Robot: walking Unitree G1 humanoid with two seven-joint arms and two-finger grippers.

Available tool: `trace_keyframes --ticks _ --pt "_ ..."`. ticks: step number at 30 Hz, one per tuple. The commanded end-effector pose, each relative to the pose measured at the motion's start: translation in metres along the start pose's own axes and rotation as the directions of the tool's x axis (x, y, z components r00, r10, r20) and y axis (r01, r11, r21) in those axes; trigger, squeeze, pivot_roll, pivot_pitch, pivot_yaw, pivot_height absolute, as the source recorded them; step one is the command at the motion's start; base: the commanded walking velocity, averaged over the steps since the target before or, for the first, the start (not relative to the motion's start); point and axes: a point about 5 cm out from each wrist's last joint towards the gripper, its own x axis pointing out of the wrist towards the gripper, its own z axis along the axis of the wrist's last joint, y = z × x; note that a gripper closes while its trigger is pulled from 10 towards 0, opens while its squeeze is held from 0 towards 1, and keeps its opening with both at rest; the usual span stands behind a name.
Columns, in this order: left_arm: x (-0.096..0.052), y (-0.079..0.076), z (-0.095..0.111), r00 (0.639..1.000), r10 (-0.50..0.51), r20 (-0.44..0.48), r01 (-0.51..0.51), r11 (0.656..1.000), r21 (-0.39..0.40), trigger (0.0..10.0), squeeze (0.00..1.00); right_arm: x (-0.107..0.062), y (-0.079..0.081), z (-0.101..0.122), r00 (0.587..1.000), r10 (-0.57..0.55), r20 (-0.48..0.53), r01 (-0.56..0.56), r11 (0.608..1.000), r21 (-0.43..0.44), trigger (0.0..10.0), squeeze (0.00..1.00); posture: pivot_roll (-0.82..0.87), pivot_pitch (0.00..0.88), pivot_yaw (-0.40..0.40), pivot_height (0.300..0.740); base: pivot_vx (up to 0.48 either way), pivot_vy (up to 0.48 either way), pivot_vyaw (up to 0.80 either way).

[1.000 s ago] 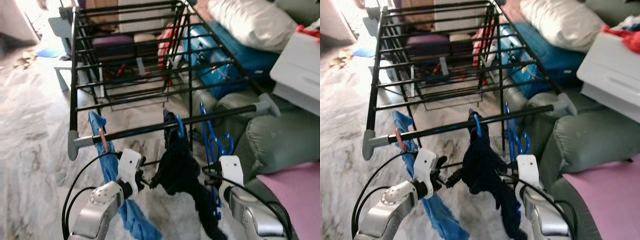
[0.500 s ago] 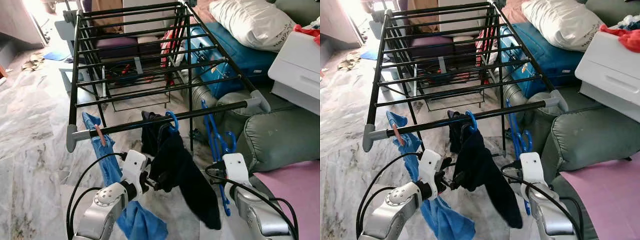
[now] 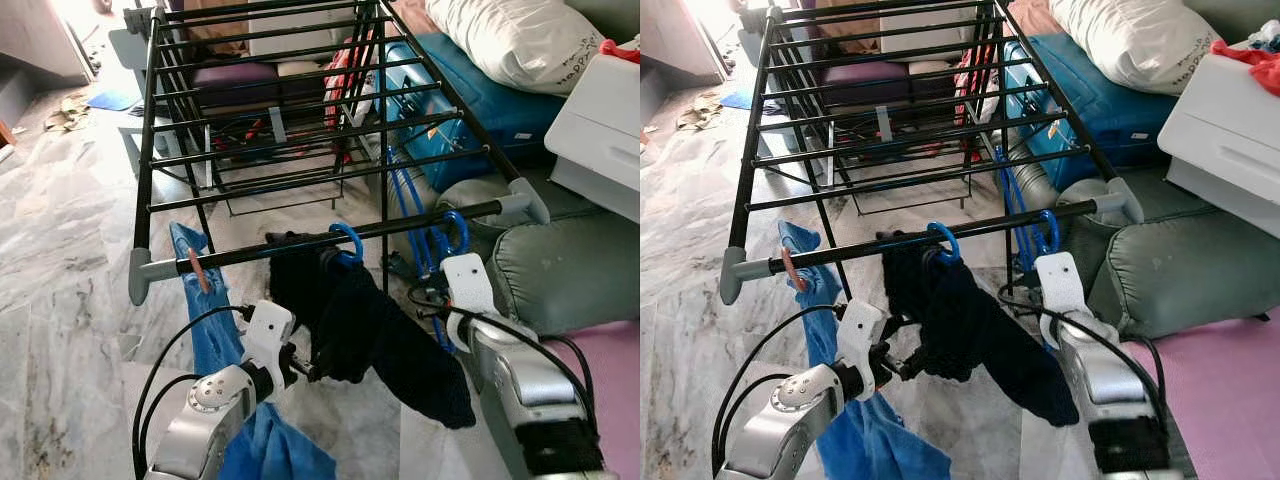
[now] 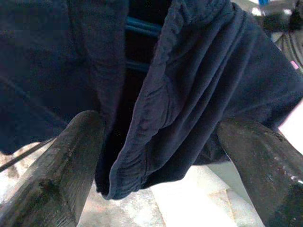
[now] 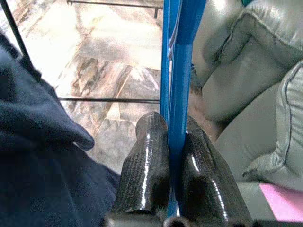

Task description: Hang hanger

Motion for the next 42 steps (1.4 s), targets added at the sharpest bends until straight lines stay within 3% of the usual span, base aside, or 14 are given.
trace_keyframes --ticks 1,6,9,13,18,26,29,32,39,40,41,42 --pt "-0.001 0.001 -0.001 1.000 0.003 -0.012 -0.003 1.000 0.010 10.0 0.00 0.003 0.004 0.002 1.000 0.018 -0.005 -0.018 1.000 -0.019 10.0 0.00 -0.07 0.079 0.045 0.740 0.000 0.000 0.00" --pt "-0.001 0.001 0.000 1.000 0.003 -0.011 -0.003 1.000 0.010 10.0 0.00 0.018 0.018 0.013 0.998 0.054 -0.033 -0.050 0.994 0.097 10.0 0.00 -0.06 0.078 0.039 0.740 0.000 0.000 0.00" --pt "0.000 0.000 0.001 1.000 0.002 -0.012 -0.002 1.000 0.015 10.0 0.00 0.023 0.024 0.015 0.997 0.067 -0.038 -0.065 0.996 0.066 10.0 0.00 -0.06 0.075 0.038 0.740 0.000 0.000 0.00" --pt "-0.001 0.001 0.001 1.000 0.012 -0.012 -0.011 1.000 0.014 10.0 0.00 0.031 0.036 0.002 0.990 0.106 -0.096 -0.097 0.991 0.095 10.0 0.00 -0.05 0.075 0.031 0.740 0.000 0.000 0.00" --pt "-0.001 0.000 0.000 1.000 0.015 -0.012 -0.014 1.000 0.011 10.0 0.00 0.035 0.038 -0.012 0.983 0.112 -0.145 -0.097 0.989 0.109 10.0 0.00 -0.05 0.077 0.028 0.740 0.000 0.000 0.00" --pt "-0.001 0.001 0.000 1.000 0.017 -0.018 -0.017 1.000 0.012 10.0 0.00 0.037 0.020 -0.029 0.983 0.047 -0.177 -0.026 0.993 0.115 10.0 0.00 -0.05 0.089 0.032 0.740 0.000 0.000 0.00" --pt "-0.001 -0.001 -0.002 1.000 0.010 -0.025 -0.010 1.000 0.012 10.0 0.00 0.033 -0.008 -0.030 0.986 -0.050 -0.161 0.073 0.987 0.141 10.0 0.00 -0.06 0.091 0.037 0.740 0.000 0.000 0.00" --pt "-0.002 -0.001 -0.002 1.000 0.008 -0.028 -0.008 1.000 0.011 10.0 0.00 0.031 -0.019 -0.028 0.986 -0.064 -0.153 0.084 0.988 0.127 10.0 0.00 -0.06 0.093 0.041 0.740 0.000 0.000 0.00" --pt "-0.002 -0.001 -0.003 0.999 0.003 -0.037 -0.003 1.000 0.013 10.0 0.00 0.030 -0.027 -0.029 0.987 -0.073 -0.146 0.092 0.988 0.127 10.0 0.00 -0.06 0.094 0.042 0.740 0.000 0.000 0.00" --pt "-0.002 0.000 -0.003 0.999 0.004 -0.039 -0.004 1.000 0.013 10.0 0.00 0.030 -0.027 -0.030 0.988 -0.063 -0.144 0.082 0.988 0.131 10.0 0.62 -0.06 0.094 0.042 0.740 0.000 0.000 0.00" --pt "-0.002 0.000 -0.003 0.999 0.005 -0.040 -0.005 1.000 0.014 10.0 0.00 0.029 -0.026 -0.030 0.988 -0.060 -0.141 0.079 0.988 0.131 10.0 1.00 -0.06 0.095 0.042 0.740 0.000 0.000 0.00" --pt "-0.003 0.000 -0.003 0.999 0.006 -0.040 -0.005 1.000 0.014 10.0 0.00 0.029 -0.026 -0.031 0.989 -0.058 -0.139 0.077 0.988 0.131 10.0 1.00 -0.06 0.095 0.042 0.740 0.000 0.000 0.00"
